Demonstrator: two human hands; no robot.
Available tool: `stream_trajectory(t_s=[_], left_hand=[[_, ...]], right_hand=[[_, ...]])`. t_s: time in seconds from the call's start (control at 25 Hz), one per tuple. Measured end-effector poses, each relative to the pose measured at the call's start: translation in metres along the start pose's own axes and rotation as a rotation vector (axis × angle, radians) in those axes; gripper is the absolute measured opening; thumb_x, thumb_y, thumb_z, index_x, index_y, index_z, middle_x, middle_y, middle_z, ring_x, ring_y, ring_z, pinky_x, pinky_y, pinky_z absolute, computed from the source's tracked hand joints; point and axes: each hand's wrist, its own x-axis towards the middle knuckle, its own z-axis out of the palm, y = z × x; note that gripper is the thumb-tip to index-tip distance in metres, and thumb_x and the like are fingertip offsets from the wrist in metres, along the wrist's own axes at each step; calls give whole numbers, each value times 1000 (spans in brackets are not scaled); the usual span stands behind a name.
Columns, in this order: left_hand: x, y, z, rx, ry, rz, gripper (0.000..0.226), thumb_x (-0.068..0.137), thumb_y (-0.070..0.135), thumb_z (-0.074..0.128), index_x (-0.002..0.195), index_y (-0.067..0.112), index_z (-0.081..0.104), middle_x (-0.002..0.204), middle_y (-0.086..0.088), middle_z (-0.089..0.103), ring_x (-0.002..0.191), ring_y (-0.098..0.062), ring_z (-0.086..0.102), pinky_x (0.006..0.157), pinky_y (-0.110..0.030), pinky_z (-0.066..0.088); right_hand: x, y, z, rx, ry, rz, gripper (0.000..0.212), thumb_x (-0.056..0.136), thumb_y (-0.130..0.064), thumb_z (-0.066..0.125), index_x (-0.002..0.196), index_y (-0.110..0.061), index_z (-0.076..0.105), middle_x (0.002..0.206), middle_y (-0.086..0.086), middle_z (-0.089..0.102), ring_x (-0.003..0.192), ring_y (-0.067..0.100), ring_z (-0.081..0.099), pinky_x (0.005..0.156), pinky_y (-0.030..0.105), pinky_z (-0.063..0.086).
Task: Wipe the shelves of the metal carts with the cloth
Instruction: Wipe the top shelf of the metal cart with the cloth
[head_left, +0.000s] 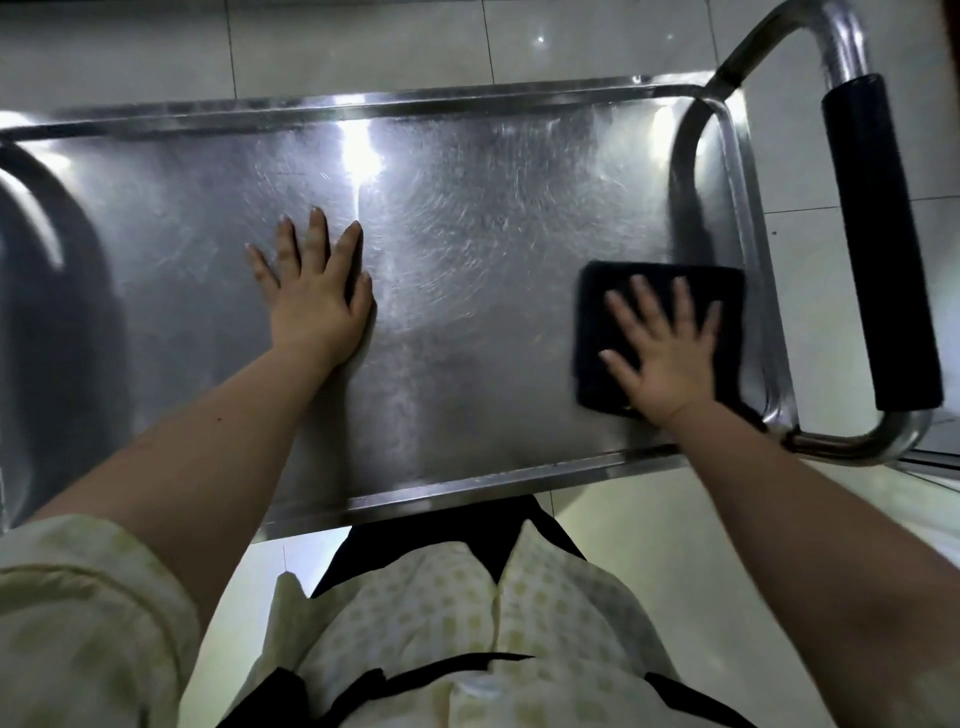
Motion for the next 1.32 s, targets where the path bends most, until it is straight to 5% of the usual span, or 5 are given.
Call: stream_trajectory(t_s=[0.16, 0.36, 0.88, 1.0, 1.32], left_hand=[[0, -6, -4, -57, -18, 16, 53, 101, 40, 37, 152, 30, 28, 163, -5, 11, 149, -33, -3, 115, -60, -11], [-25, -14, -8, -120, 8, 49, 49, 100, 32, 43, 149, 27, 38, 160, -5, 25, 149, -31, 7, 117, -59, -3], [-54, 6, 14, -21, -31, 23, 64, 93, 52, 27, 153, 28, 25, 163, -1, 13, 150, -25, 3, 115, -60, -8], [-53, 4, 14, -25, -34, 20, 64, 93, 51, 29, 153, 28, 26, 163, -1, 14, 150, -25, 3, 115, -60, -8], [-52, -28, -2, -188, 102, -33, 53, 98, 33, 33, 147, 16, 40, 159, -6, 26, 150, -29, 10, 118, -54, -4]], right_hand=[[-20, -147, 1, 64, 64, -395, 69, 87, -63, 42, 150, -39, 29, 161, -3, 21, 146, 46, 8, 110, 71, 5], [-28, -220, -1, 92, 24, -241, 67, 88, -66, 34, 150, -41, 27, 163, -1, 12, 145, 50, -3, 109, 73, -3], [-35, 41, 5, 80, -52, 256, 76, 85, -77, 8, 153, -44, 4, 163, -9, -7, 147, 41, -10, 117, 60, -1], [-37, 31, 7, 77, -27, 281, 74, 87, -73, 11, 154, -41, 6, 164, -9, -2, 145, 48, -8, 115, 63, 0], [-50, -229, 3, 64, -54, -434, 73, 90, -66, 33, 154, -38, 14, 164, -3, 4, 142, 54, -12, 111, 70, -1]])
